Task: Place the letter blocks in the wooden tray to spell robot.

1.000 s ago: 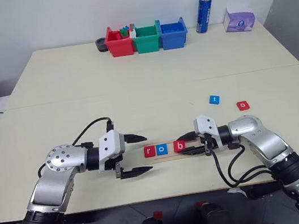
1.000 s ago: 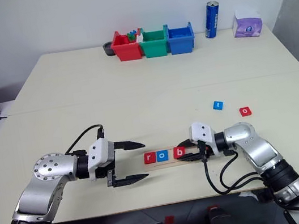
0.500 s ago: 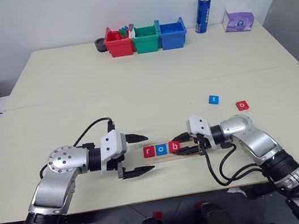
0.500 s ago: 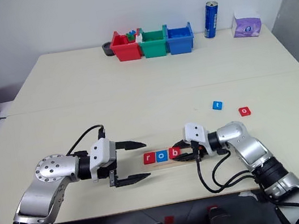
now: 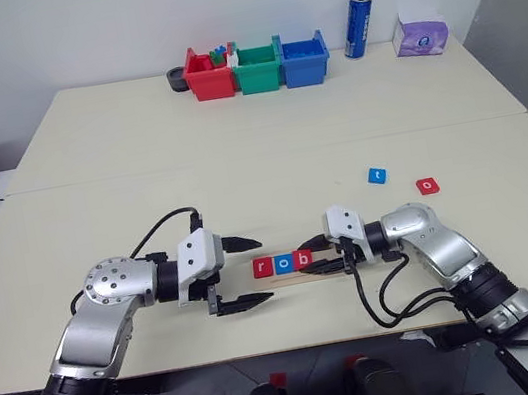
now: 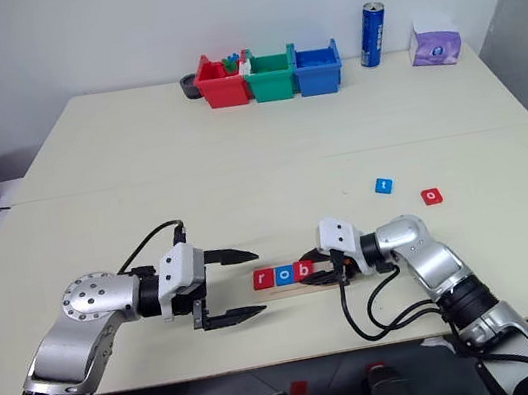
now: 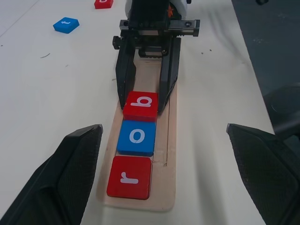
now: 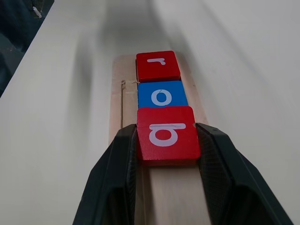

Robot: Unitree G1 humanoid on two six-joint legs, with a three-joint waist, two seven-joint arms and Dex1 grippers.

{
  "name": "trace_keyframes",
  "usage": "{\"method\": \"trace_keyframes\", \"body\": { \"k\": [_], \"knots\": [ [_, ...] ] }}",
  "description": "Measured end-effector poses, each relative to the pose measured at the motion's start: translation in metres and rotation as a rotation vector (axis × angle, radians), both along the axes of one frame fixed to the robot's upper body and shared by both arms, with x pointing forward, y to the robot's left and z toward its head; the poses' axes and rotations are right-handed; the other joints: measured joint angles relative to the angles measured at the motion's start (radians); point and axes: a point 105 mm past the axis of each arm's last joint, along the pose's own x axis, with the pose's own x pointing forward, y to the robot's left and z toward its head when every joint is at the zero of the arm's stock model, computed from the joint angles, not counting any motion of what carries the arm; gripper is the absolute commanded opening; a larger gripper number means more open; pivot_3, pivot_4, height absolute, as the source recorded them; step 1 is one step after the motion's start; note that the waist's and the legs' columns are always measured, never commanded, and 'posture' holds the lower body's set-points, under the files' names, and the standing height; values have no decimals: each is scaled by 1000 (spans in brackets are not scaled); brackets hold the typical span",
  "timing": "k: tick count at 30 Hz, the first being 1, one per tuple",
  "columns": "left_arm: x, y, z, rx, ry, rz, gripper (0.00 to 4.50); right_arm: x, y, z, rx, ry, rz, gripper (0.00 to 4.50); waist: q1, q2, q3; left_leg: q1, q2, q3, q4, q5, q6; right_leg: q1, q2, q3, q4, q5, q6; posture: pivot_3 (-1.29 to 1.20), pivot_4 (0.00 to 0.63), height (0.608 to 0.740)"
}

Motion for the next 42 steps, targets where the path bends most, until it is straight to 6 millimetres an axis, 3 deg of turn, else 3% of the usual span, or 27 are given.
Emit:
{"method": "trace_keyframes", "body": {
  "k": [27,36,42],
  "knots": [
    [0,0,1,2,-4,-9,4500,3,-8,-3,-28,-20,29,1462,0,0,0,0,0,0,0,0,0,0,0,0,0,0,0,0,150,740],
    [1,0,4,8,-18,-12,4500,2,-8,-3,-25,1,37,4482,0,0,0,0,0,0,0,0,0,0,0,0,0,0,0,0,150,740],
    [1,0,4,9,-18,-13,4500,3,-10,3,6,20,24,4482,0,0,0,0,0,0,0,0,0,0,0,0,0,0,0,0,150,740]
  ]
}}
